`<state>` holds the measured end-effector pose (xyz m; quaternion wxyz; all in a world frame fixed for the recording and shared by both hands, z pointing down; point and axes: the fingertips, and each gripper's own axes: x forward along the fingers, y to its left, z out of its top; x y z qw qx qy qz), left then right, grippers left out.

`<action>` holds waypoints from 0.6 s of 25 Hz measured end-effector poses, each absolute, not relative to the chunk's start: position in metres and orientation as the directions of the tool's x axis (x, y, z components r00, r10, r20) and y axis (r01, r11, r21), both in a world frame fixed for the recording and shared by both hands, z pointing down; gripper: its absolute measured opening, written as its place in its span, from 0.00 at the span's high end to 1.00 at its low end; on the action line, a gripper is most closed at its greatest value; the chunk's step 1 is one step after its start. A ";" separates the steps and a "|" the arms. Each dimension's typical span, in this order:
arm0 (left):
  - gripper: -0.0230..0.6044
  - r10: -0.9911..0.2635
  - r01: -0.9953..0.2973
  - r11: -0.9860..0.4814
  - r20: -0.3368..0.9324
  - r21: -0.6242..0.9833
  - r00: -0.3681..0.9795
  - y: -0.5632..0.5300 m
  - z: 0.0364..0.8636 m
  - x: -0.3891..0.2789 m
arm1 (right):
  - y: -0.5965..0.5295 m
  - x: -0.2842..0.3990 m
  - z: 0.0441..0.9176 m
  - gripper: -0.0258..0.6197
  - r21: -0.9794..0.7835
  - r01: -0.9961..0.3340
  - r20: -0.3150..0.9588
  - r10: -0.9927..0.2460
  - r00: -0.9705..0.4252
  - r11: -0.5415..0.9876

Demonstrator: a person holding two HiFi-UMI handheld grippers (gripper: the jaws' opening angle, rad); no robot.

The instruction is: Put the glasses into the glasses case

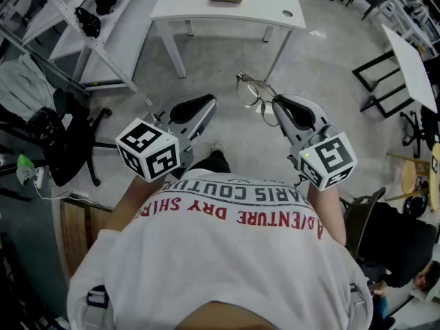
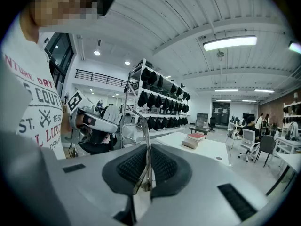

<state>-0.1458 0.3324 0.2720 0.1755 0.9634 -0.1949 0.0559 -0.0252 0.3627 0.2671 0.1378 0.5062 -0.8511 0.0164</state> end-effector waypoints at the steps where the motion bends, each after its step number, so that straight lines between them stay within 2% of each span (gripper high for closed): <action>1: 0.89 -0.356 -0.395 -0.861 0.177 0.319 0.918 0.331 0.274 -0.146 | 0.361 -0.025 0.267 0.90 0.115 -0.865 0.250 -0.857 -0.451 0.489; 15: 0.89 -0.335 -0.375 -0.861 0.171 0.344 0.927 0.285 0.289 -0.117 | 0.322 0.002 0.282 0.90 0.109 -0.877 0.282 -0.861 -0.424 0.468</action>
